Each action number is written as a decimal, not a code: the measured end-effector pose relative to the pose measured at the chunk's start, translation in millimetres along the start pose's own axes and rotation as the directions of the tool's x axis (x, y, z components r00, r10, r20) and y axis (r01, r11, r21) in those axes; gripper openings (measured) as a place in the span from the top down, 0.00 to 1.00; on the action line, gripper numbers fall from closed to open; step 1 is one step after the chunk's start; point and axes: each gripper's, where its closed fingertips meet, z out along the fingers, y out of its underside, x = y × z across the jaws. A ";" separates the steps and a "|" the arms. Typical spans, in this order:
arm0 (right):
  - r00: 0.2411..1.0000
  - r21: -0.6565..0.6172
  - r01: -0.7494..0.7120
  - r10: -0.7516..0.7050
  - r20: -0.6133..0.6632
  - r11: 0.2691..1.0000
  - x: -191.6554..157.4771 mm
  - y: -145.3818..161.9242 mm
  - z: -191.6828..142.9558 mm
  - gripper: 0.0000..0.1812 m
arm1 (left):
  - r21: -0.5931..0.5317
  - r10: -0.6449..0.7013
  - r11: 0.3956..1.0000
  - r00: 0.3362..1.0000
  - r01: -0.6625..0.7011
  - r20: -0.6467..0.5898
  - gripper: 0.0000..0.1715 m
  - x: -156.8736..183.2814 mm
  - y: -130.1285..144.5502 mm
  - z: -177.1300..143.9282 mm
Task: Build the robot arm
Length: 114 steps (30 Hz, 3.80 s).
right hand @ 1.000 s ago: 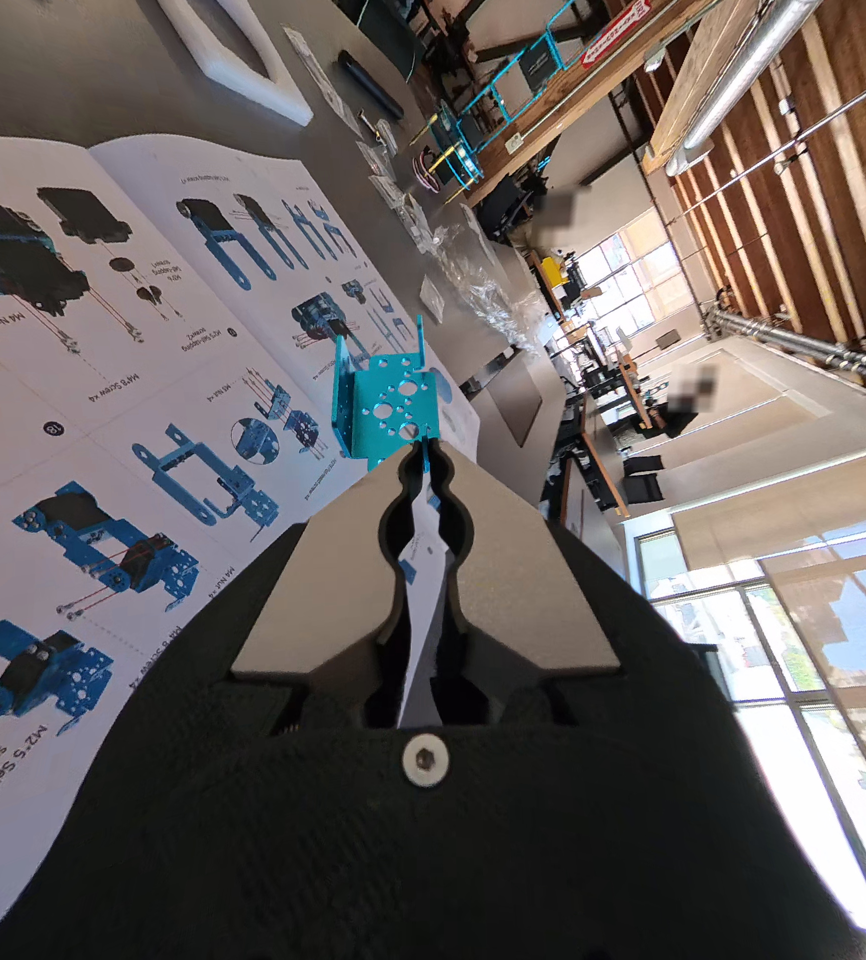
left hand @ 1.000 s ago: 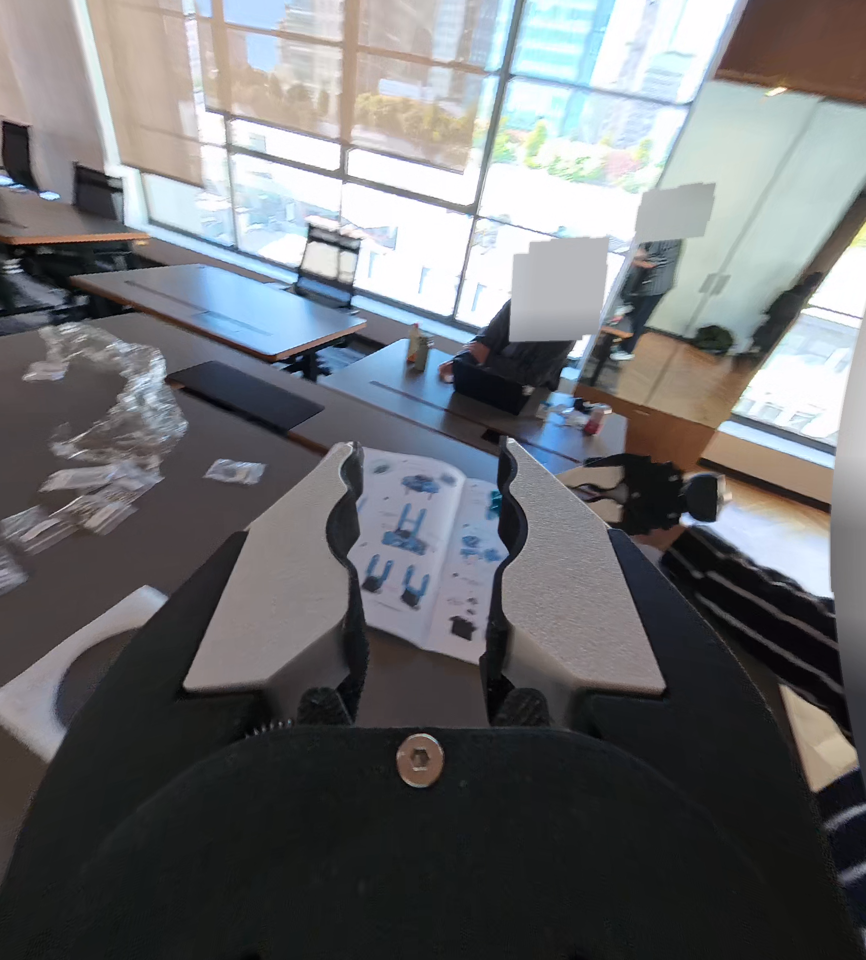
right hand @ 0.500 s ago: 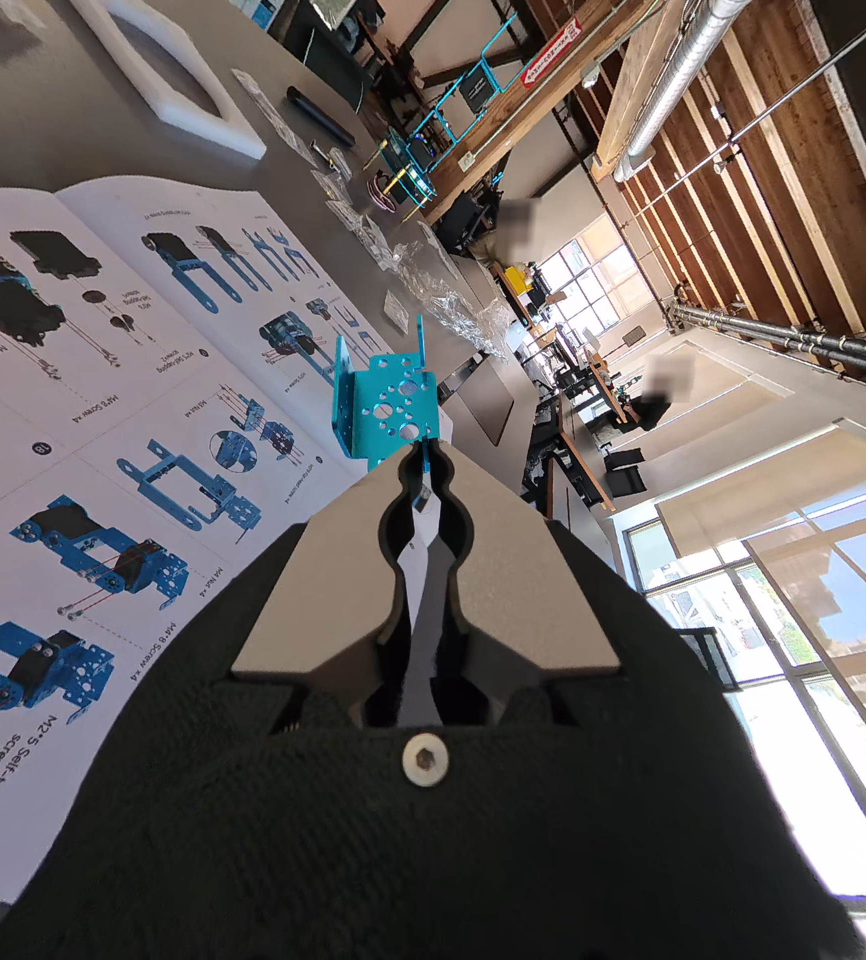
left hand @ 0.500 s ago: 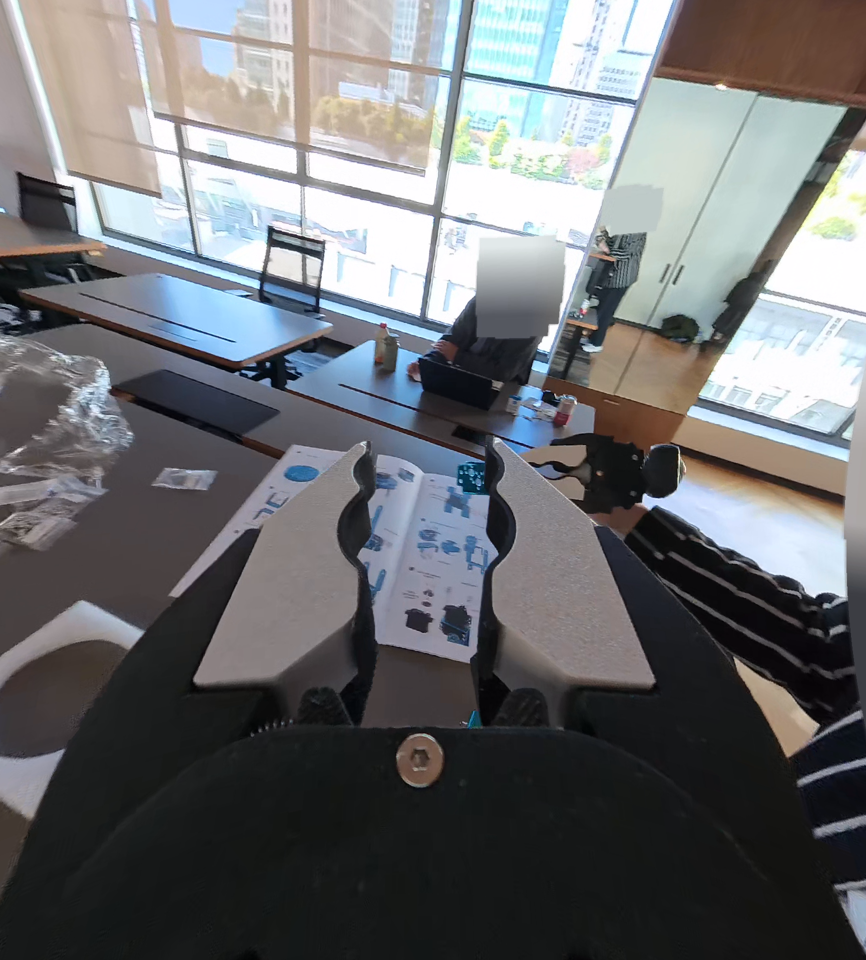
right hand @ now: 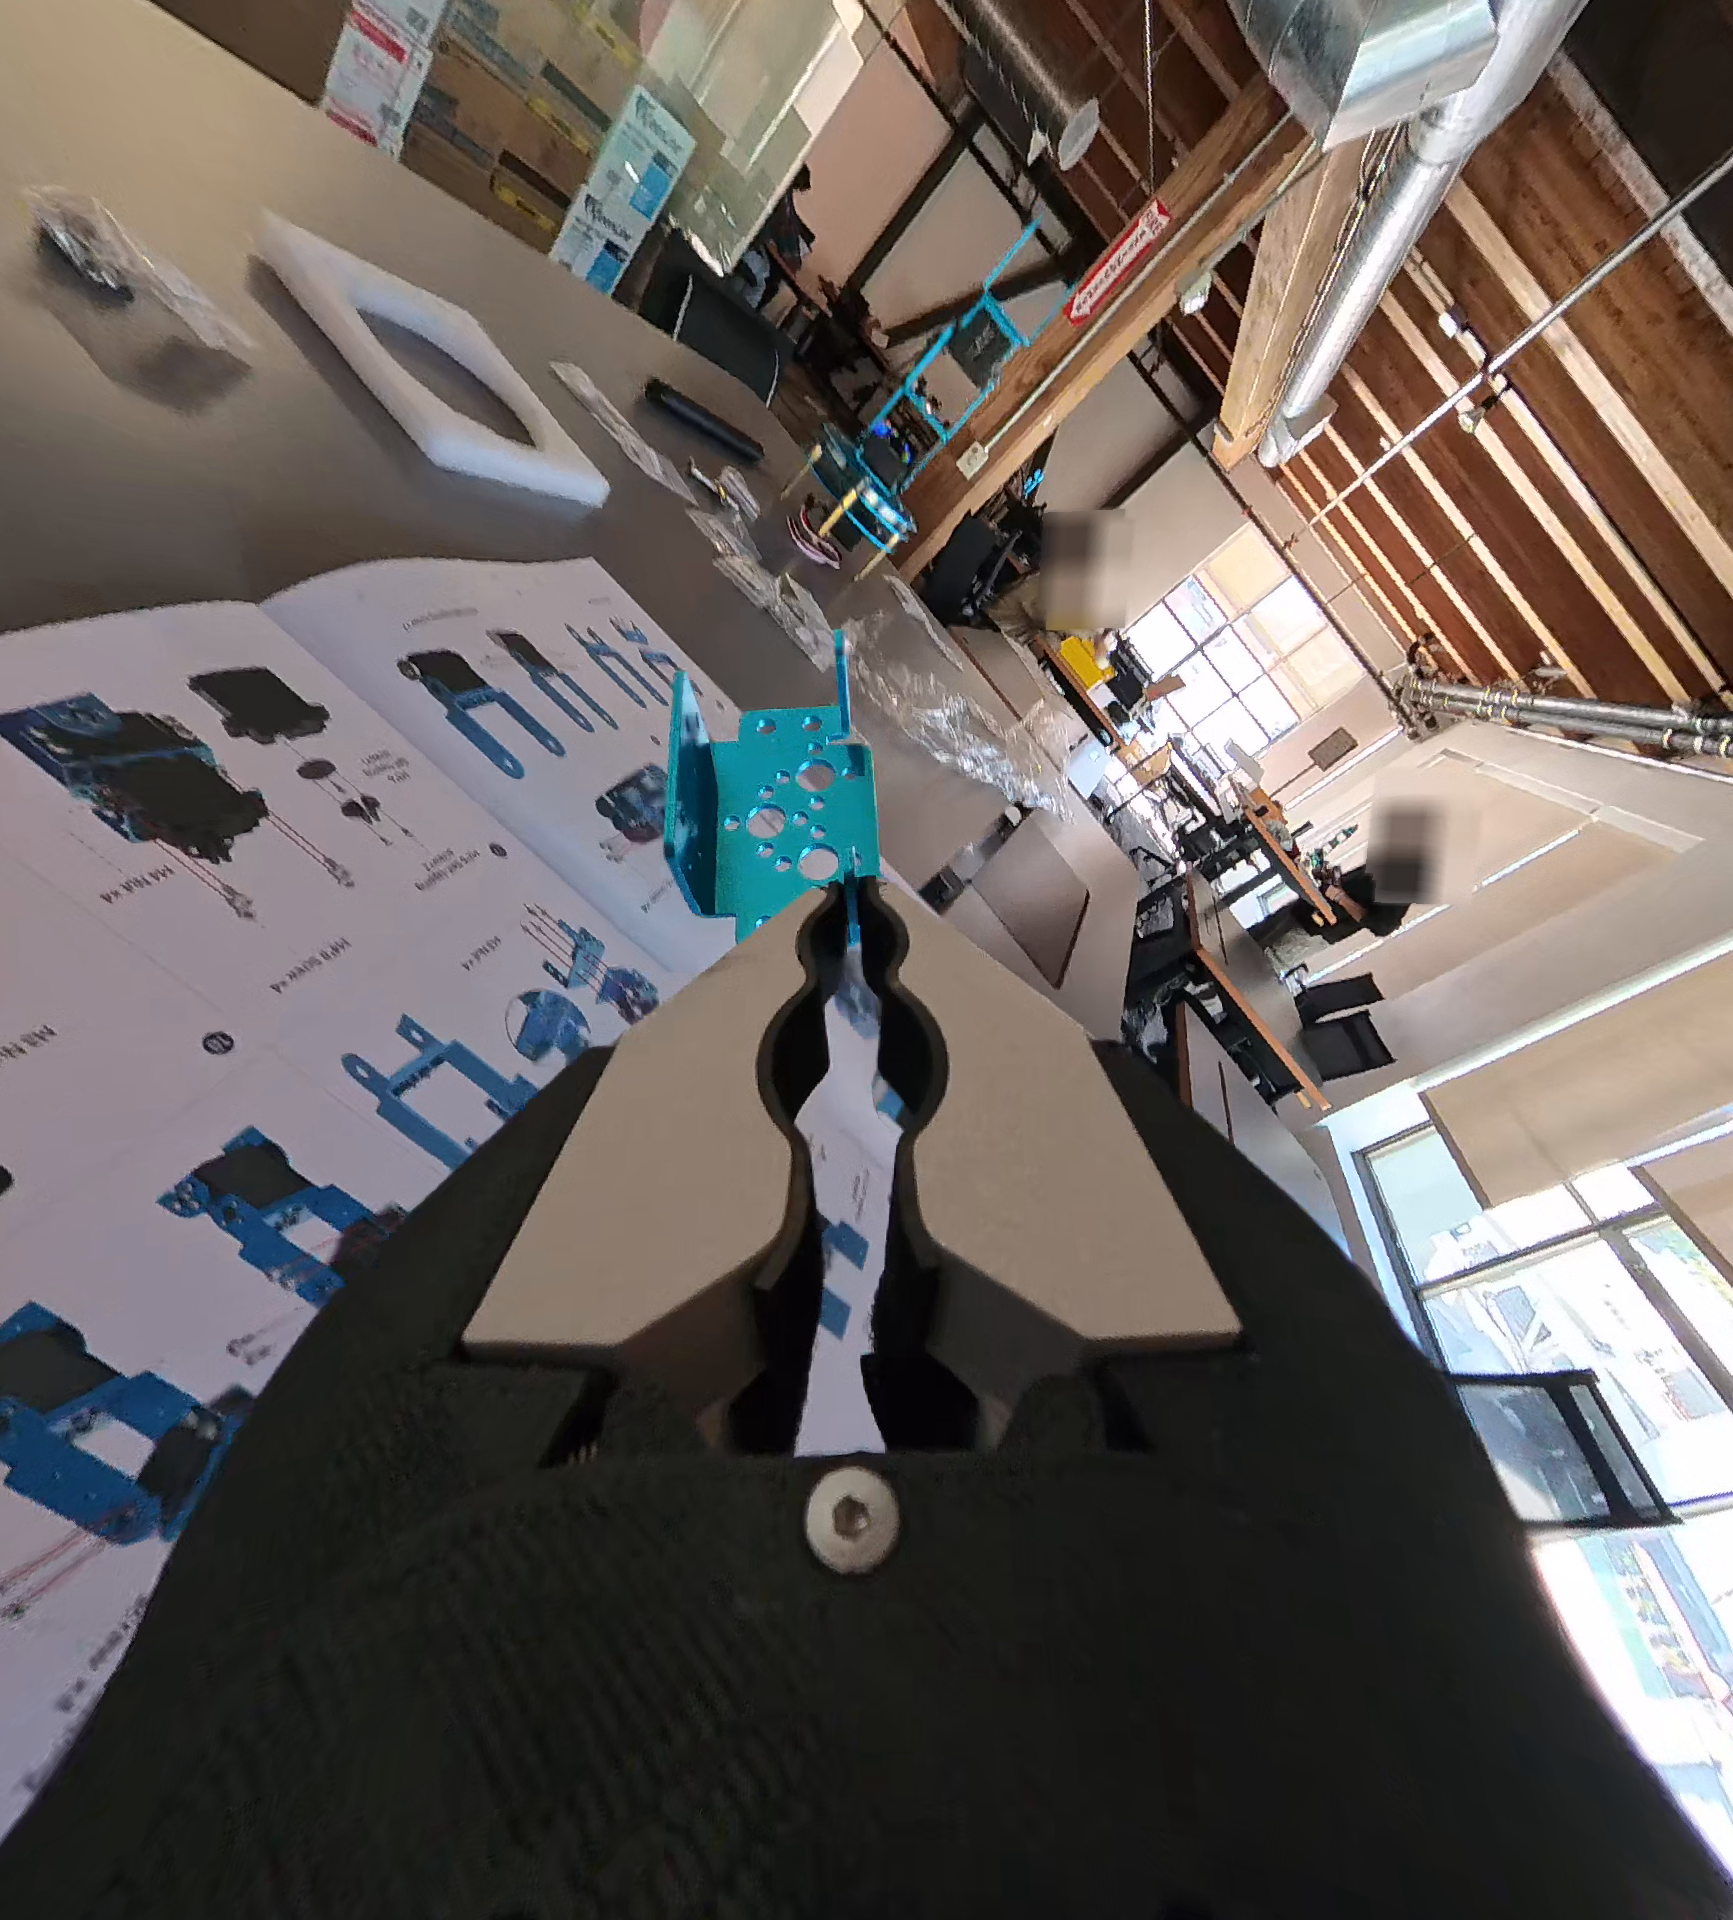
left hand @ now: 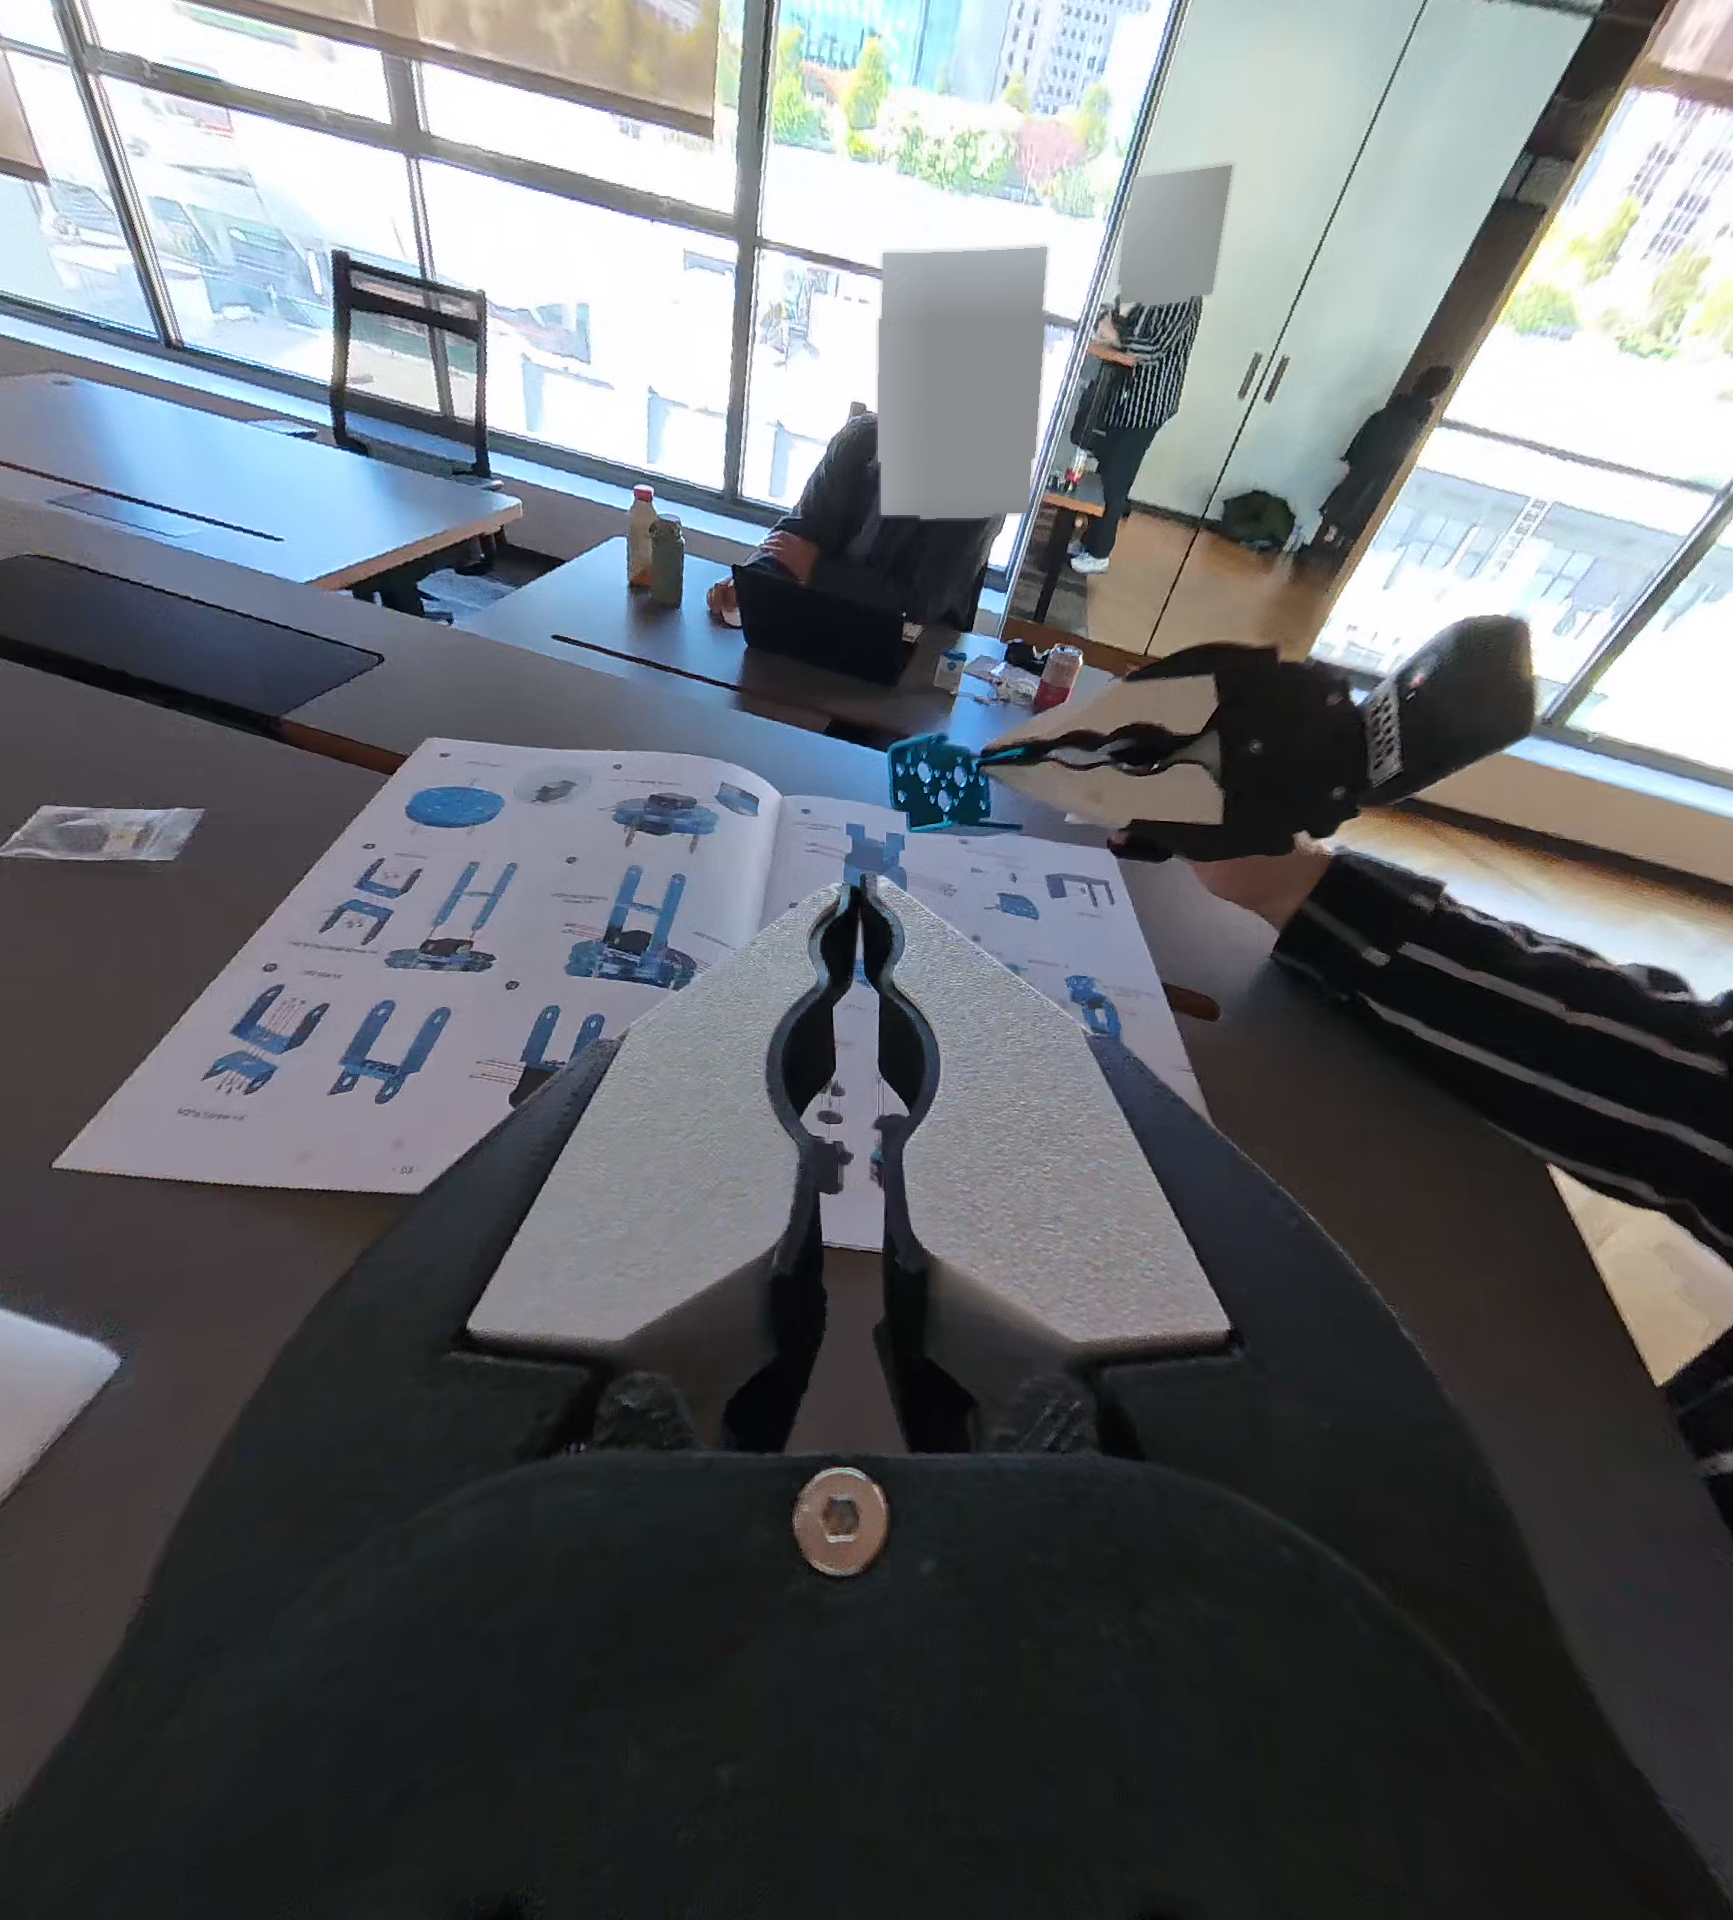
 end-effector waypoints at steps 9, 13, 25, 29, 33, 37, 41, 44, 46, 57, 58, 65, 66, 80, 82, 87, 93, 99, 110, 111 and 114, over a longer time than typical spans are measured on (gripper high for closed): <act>0.988 0.243 -0.096 0.062 0.144 0.965 -49.5 -82.1 -5.8 0.99 | -0.155 -0.009 0.988 0.994 -0.008 -0.109 0.89 32.2 19.1 20.0; 0.980 0.262 -0.056 0.002 0.201 0.963 -76.0 -95.2 -5.9 0.99 | -0.165 -0.003 0.986 0.988 -0.022 -0.152 0.87 48.0 27.2 15.6; 0.965 0.317 -0.058 -0.028 0.260 0.947 -97.1 -113.3 2.1 0.99 | -0.260 -0.140 0.961 0.975 0.091 -0.175 0.88 46.7 63.7 9.1; 0.945 0.328 0.011 -0.117 0.305 0.945 -124.0 -120.6 8.3 0.99 | -0.305 -0.168 0.947 0.967 0.104 -0.193 0.97 50.5 87.7 -10.4; 0.922 0.317 -0.080 -0.051 0.385 0.945 -147.2 -130.1 17.1 0.95 | -0.218 -0.037 0.976 0.982 -0.004 -0.184 1.00 51.7 98.0 -34.8; 0.864 0.218 -0.160 0.030 0.503 0.963 -170.1 -123.8 28.7 0.83 | -0.191 0.154 0.966 0.980 -0.176 -0.125 1.00 49.0 119.7 -40.1; 0.805 0.120 -0.171 0.069 0.589 0.978 -188.2 -112.6 31.6 0.84 | -0.206 0.202 0.952 0.971 -0.226 -0.130 1.00 48.3 132.6 -40.7; 0.790 0.113 -0.161 0.059 0.610 0.980 -195.2 -113.8 29.7 0.89 | -0.201 0.173 0.958 0.971 -0.205 -0.164 1.00 47.9 136.5 -42.9; 0.791 0.115 -0.151 0.050 0.610 0.982 -197.6 -114.8 29.6 0.89 | -0.197 0.161 0.961 0.971 -0.195 -0.176 1.00 47.9 137.4 -45.3; 0.826 0.136 -0.069 -0.020 0.563 0.988 -202.9 -118.2 31.5 0.89 | -0.269 0.131 0.947 0.975 -0.176 -0.179 0.99 42.0 147.7 -50.1; 0.831 0.142 -0.055 -0.033 0.556 0.988 -203.2 -118.0 31.3 0.89 | -0.299 0.143 0.935 0.976 -0.188 -0.166 0.99 39.7 152.4 -50.2; 0.836 0.147 -0.036 -0.051 0.546 0.989 -205.1 -116.1 31.5 0.89 | -0.323 0.160 0.925 0.975 -0.202 -0.152 0.98 37.7 156.9 -50.9; 0.835 0.141 -0.034 -0.049 0.547 0.989 -205.8 -114.5 32.3 0.89 | -0.323 0.158 0.925 0.976 -0.199 -0.147 0.98 36.6 156.7 -51.3; 0.830 0.209 -0.110 -0.026 0.557 0.972 -195.5 -125.1 20.7 0.80 | -0.360 0.116 0.922 0.989 -0.143 -0.096 0.88 29.3 161.2 -58.3; 0.835 0.232 -0.165 0.010 0.550 0.959 -184.8 -130.3 16.6 0.80 | -0.366 0.107 0.922 0.991 -0.130 -0.081 0.87 28.7 160.9 -62.1; 0.766 0.168 -0.480 0.318 0.559 0.861 -140.3 -136.7 13.5 0.69 | -0.311 0.102 0.944 0.993 -0.114 -0.054 0.86 31.7 144.5 -79.7; 0.724 0.125 -0.667 0.599 0.342 0.735 -52.3 -95.7 14.8 0.46 | -0.069 0.086 0.994 0.996 -0.085 0.014 0.77 35.4 78.7 -108.8; 0.665 0.161 -0.746 0.708 0.236 0.646 0.7 -60.8 -9.3 0.71 | 0.085 0.065 0.994 0.997 -0.068 0.040 0.58 30.7 29.4 -116.8; 0.816 0.097 -0.570 0.550 0.177 0.816 -24.4 -49.8 5.6 1.00 | 0.167 0.173 0.974 0.980 -0.156 -0.095 0.73 49.2 -12.1 -85.9; 0.815 0.092 -0.573 0.555 0.164 0.814 -23.1 -46.0 6.8 1.00 | 0.183 0.201 0.966 0.974 -0.181 -0.100 0.75 49.4 -23.1 -82.8; 0.844 0.094 -0.536 0.534 0.043 0.839 -5.3 -28.9 3.9 1.00 | 0.273 0.252 0.937 0.963 -0.218 -0.097 0.79 49.3 -62.4 -74.5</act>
